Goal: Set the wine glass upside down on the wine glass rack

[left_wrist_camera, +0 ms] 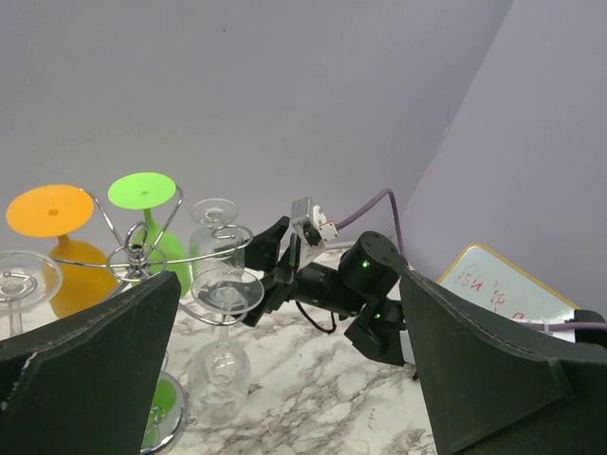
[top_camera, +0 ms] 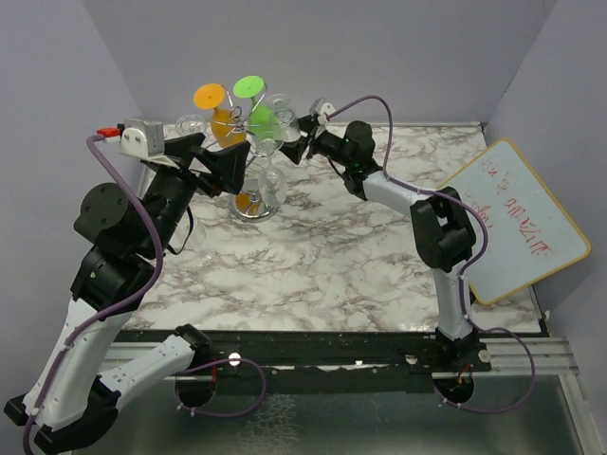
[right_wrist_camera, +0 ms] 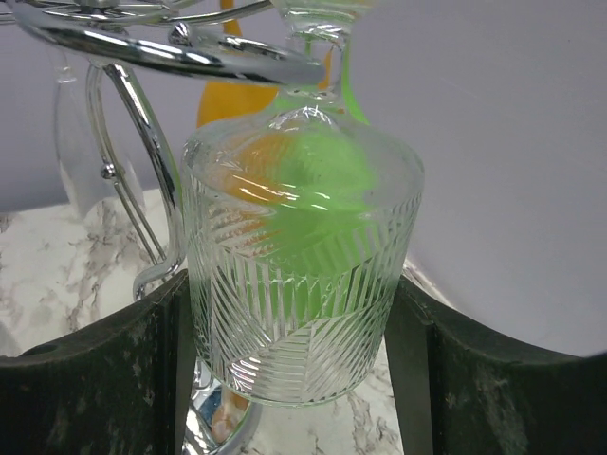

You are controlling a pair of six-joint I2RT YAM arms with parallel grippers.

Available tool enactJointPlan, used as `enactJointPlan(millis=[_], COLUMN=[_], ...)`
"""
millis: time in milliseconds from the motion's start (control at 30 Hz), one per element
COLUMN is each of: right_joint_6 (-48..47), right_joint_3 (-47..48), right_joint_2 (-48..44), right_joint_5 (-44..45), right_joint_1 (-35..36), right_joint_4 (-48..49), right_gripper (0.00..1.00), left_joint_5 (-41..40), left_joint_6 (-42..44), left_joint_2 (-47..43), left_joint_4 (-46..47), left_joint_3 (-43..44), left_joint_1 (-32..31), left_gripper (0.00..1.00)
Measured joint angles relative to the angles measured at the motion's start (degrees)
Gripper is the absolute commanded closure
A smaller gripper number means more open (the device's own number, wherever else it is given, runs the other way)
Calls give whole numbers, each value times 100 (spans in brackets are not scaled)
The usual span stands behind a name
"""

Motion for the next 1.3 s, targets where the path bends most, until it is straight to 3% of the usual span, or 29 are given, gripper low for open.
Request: enactJointPlan(millis=[533,1300], right_joint_6=[-369,-341], right_joint_3=[7,-1119], right_joint_2=[20,-435], right_joint_5=[-730,-229], right_joint_1=[90,90], right_joint_4=[-55,1088], right_gripper=[97,97], left_joint_5=[11,13], left_joint_6=[-15,-87], left_joint_2=[-2,-7], left_joint_4=[33,153], left_joint_3=[-105,-179], left_joint_1=[0,0], left_gripper=[1,1])
